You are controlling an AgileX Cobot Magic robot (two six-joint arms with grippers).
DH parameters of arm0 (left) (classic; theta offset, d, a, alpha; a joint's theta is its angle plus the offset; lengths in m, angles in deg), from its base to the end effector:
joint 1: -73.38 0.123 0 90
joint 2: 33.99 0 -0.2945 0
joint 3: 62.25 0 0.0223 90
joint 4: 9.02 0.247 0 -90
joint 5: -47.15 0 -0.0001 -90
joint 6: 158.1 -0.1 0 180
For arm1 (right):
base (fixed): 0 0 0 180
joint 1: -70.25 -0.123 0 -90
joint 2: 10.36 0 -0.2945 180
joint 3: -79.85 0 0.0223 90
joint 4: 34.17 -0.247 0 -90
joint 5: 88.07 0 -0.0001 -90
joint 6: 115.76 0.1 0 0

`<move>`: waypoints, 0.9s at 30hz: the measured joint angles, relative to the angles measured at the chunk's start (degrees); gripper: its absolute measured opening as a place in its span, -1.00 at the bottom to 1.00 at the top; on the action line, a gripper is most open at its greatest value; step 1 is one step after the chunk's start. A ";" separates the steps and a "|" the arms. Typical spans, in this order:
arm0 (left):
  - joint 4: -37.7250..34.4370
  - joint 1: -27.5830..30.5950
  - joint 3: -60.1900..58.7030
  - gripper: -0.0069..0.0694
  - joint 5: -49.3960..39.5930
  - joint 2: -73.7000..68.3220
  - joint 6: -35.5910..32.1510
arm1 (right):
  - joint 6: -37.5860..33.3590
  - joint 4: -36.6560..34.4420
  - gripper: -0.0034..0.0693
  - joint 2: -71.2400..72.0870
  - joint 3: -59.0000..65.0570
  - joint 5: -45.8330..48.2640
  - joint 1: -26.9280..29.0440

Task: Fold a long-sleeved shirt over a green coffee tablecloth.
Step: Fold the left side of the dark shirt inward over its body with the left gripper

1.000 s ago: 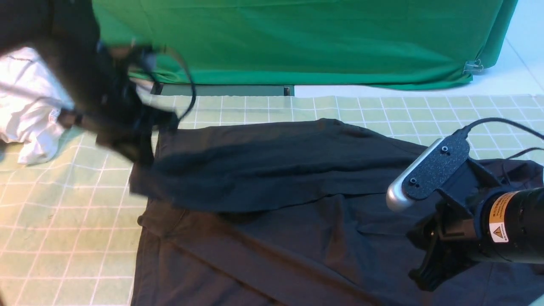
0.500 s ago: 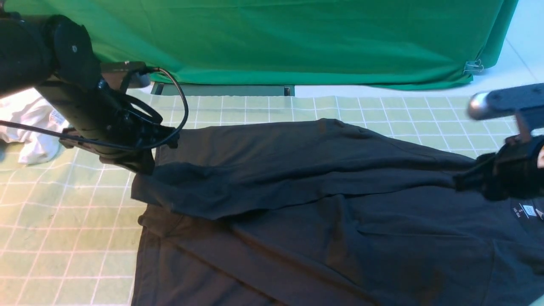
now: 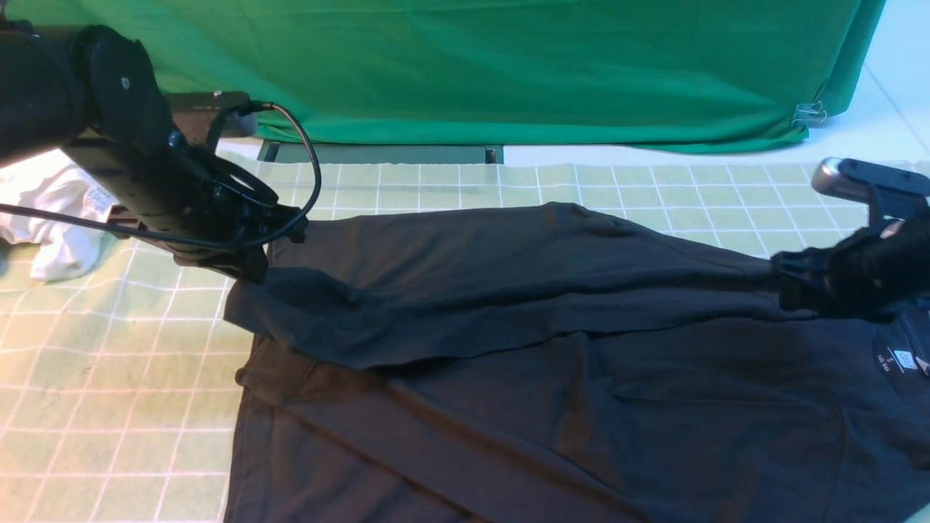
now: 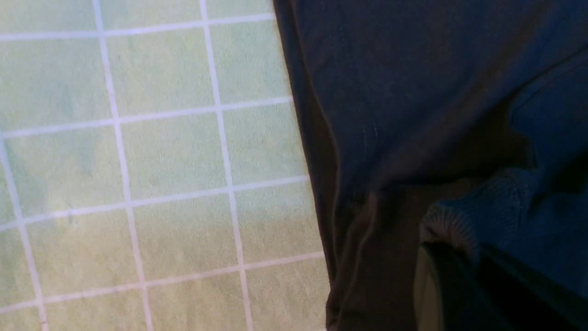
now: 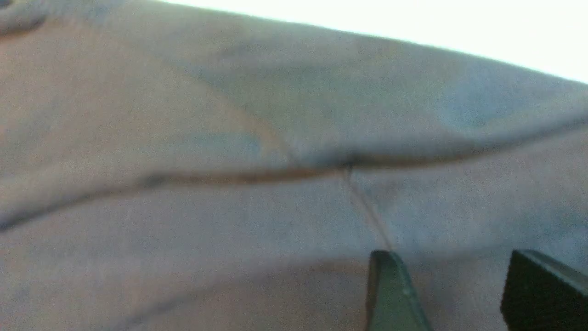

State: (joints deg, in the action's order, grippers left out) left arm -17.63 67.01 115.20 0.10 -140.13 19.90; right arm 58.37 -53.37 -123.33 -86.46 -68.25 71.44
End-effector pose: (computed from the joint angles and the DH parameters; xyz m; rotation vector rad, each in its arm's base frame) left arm 0.3608 -0.0513 0.2574 0.0913 2.7157 -0.2017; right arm 0.3828 0.0032 0.1827 0.2541 2.5313 0.2179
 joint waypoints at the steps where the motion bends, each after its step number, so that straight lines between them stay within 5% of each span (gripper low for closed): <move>1: 0.00 0.00 0.00 -0.84 0.21 0.00 0.00 | 0.00 -0.01 0.12 -1.26 -1.22 0.08 0.00; 5: 0.00 0.00 0.00 -0.84 0.35 0.00 0.00 | -0.57 -0.01 0.08 -3.43 -2.42 -0.03 0.00; 14: -0.49 0.00 0.00 -0.84 0.35 0.00 0.00 | -11.71 -0.01 -0.73 -3.91 -3.94 3.54 0.00; 18: -1.34 0.08 0.00 -0.84 0.61 0.00 0.00 | -16.05 1.23 -0.87 -3.91 -6.98 8.34 -0.89; 23: -1.65 0.08 0.00 -0.84 0.61 0.00 0.00 | -16.80 3.82 -0.71 -3.95 -8.95 7.94 -3.09; 27: -1.70 0.08 0.00 -0.84 0.61 0.00 0.00 | -17.09 4.99 -0.02 -5.75 -9.04 7.09 -4.52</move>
State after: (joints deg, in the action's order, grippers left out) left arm -19.33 67.08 115.20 0.71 -140.13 19.90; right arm 41.27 -48.38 -129.08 -95.50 -61.15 66.91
